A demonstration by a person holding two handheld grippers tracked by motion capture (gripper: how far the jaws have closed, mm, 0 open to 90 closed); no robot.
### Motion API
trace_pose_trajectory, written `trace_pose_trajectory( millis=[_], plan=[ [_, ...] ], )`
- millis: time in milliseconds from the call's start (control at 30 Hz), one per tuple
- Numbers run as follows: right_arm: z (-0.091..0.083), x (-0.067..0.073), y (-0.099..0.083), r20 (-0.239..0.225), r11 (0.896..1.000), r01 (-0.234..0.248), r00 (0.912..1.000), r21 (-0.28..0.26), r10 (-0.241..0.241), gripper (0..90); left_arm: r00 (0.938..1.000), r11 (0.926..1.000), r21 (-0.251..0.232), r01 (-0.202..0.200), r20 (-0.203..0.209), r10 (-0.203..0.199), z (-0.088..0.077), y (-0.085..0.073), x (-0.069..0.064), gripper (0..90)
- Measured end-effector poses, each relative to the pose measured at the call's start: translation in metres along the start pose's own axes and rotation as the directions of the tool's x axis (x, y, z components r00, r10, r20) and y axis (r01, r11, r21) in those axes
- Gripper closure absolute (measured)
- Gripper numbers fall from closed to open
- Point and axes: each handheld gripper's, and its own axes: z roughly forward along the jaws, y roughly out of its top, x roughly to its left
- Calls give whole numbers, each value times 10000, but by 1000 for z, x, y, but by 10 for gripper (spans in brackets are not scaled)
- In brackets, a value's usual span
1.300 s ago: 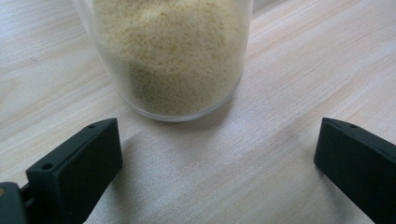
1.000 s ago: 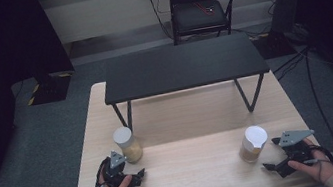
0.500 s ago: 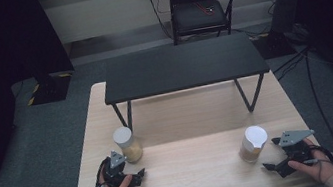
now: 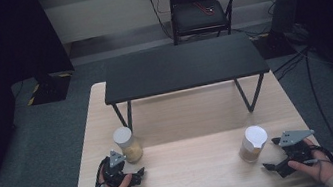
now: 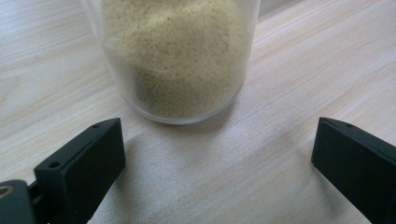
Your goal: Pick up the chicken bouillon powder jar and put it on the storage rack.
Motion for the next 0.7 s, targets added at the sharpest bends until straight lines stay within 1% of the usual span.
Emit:
trace_pose_trajectory(
  millis=[167, 200, 300, 433, 467, 533, 567, 700],
  plan=[
    [0, 0, 0, 1, 10000, 0, 10000, -1, 0, 0, 10000, 10000, -55, 82, 23, -82, -2, 3, 1, 18],
    [0, 0, 0, 1, 10000, 2, 10000, -2, -2, 0, 9999, 9998, -160, 150, 14, -149, -2, 2, 1, 18],
    [0, 0, 0, 0, 10000, -2, 10000, -1, 2, 0, 9996, 9992, -278, 292, -10, -292, -4, 4, 2, 17],
    [0, 0, 0, 1, 10000, -1, 10000, -2, 1, 0, 9995, 9992, -289, 274, -121, -277, -7, 6, 1, 15],
    [0, 0, 0, 1, 10000, -1, 10000, -2, 1, 0, 9993, 9989, -301, 356, -137, -360, -7, 7, 1, 15],
    [0, 0, 0, 0, 10000, -1, 10000, -1, 1, 0, 9992, 9989, -248, 386, -124, -389, -8, 9, 1, 16],
    [0, 0, 0, 0, 10000, -4, 10000, -1, 4, 0, 9989, 9988, -249, 424, -180, -429, -9, 10, 0, 21],
    [0, 0, 0, 0, 10000, -1, 10000, -2, 1, 0, 9990, 9986, -288, 446, -84, -449, -9, 11, 1, 24]
  ],
)
